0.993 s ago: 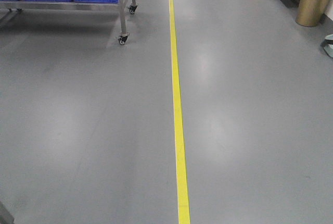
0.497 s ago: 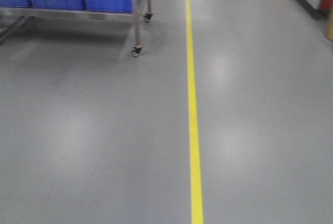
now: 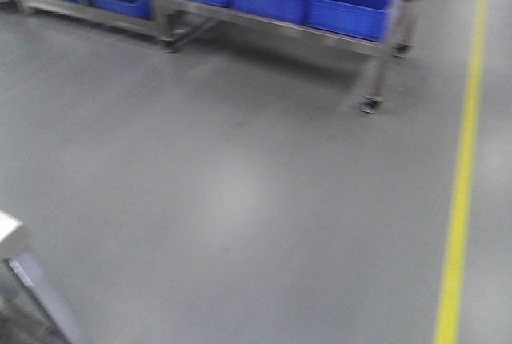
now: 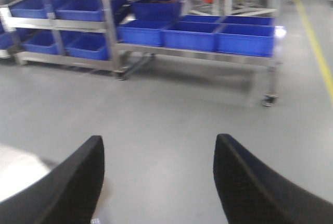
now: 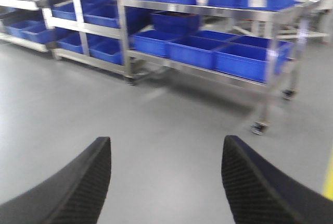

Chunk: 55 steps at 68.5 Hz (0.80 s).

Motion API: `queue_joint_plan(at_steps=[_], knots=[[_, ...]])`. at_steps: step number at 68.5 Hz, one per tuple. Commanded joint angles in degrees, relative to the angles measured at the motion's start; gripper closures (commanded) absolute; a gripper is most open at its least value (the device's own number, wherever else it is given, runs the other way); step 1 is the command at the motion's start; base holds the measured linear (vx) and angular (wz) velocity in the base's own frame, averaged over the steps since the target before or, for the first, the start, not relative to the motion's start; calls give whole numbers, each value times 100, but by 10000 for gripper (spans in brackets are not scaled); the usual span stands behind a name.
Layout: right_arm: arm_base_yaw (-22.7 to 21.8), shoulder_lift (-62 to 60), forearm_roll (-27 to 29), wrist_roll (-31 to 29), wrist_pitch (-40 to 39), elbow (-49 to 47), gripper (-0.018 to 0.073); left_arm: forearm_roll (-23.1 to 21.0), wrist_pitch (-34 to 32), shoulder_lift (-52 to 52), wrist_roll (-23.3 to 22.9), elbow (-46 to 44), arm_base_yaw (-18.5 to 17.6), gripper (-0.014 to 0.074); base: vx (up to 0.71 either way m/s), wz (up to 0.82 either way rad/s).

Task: Move and align brake pads A on conveyor
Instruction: 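Turn toward the steel table holding two brake pads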

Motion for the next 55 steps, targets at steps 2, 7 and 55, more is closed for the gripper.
queue_joint_plan(at_steps=[2,7,55], knots=[[-12,62,-62,-52,-419,-135,117,-49,-401,79,-6,-147,-2,146,32,106],[-12,62,-62,-52,-419,-135,117,-49,-401,79,-6,-147,-2,146,31,104],[-12,62,-62,-52,-419,-135,117,-49,-401,79,-6,-147,-2,146,24,90]])
